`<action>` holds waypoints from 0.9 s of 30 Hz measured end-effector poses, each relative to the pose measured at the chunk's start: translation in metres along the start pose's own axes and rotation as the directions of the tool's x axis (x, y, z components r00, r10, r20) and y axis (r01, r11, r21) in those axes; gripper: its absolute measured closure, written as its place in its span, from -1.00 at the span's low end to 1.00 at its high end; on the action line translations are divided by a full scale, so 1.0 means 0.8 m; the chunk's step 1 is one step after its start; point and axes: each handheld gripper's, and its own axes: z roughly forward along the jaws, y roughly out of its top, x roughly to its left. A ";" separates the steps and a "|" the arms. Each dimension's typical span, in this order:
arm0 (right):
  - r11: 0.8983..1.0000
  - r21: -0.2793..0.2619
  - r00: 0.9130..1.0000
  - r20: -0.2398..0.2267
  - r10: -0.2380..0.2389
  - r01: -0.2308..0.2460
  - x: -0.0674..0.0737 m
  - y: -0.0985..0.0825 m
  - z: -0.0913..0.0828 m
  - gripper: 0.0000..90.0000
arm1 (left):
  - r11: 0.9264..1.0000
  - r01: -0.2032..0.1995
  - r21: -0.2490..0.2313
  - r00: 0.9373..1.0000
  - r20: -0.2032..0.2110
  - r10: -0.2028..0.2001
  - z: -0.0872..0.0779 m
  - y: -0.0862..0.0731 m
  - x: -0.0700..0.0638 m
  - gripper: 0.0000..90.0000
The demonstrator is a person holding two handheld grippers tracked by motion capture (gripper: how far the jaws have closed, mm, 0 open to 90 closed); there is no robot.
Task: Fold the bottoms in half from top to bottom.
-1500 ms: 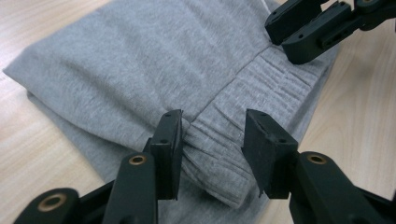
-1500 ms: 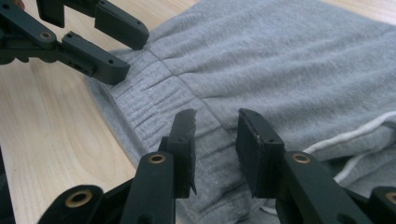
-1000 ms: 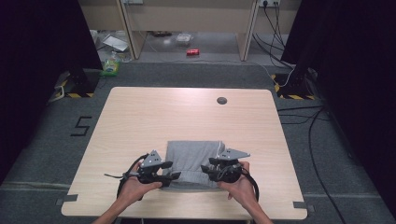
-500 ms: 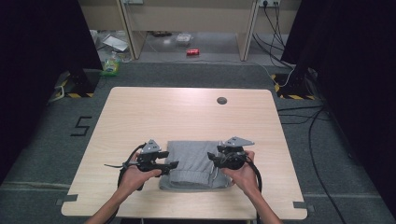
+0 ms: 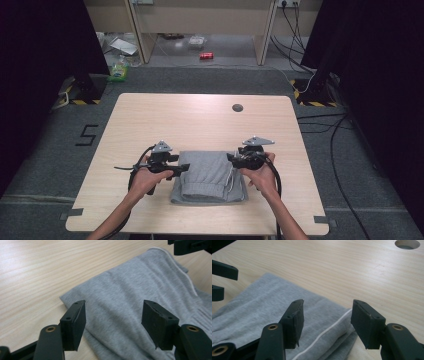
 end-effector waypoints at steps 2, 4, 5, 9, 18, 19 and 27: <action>1.000 0.013 1.000 0.004 0.011 -0.011 -0.005 0.000 0.003 -0.04 | 1.000 -0.004 0.005 1.000 -0.006 0.004 0.002 0.000 0.002 -0.21; 1.000 0.014 1.000 0.010 0.015 -0.015 -0.010 0.000 0.006 -0.04 | 1.000 -0.002 0.006 1.000 -0.011 0.002 0.004 0.002 0.004 -0.22; 1.000 0.017 1.000 0.014 0.023 -0.023 -0.012 -0.001 0.007 -0.04 | 1.000 -0.001 0.006 1.000 -0.012 0.001 0.004 0.003 0.005 -0.22; 0.999 0.009 0.999 0.026 0.036 -0.036 -0.020 -0.001 0.004 -0.05 | 1.000 0.011 0.011 1.000 -0.017 -0.011 0.006 0.002 0.011 -0.23; 0.998 0.000 0.997 0.043 0.057 -0.057 -0.033 0.000 0.001 -0.07 | 0.999 0.021 0.027 1.000 -0.018 -0.020 0.014 -0.001 0.016 -0.26; 0.998 0.002 0.997 0.046 0.060 -0.060 -0.033 0.000 0.001 -0.07 | 0.999 0.023 0.027 1.000 -0.021 -0.023 0.014 -0.001 0.017 -0.26; 0.997 0.006 0.996 0.056 0.071 -0.072 -0.039 -0.002 0.002 -0.08 | 0.998 0.056 0.019 0.998 -0.016 -0.056 0.018 -0.001 0.028 -0.30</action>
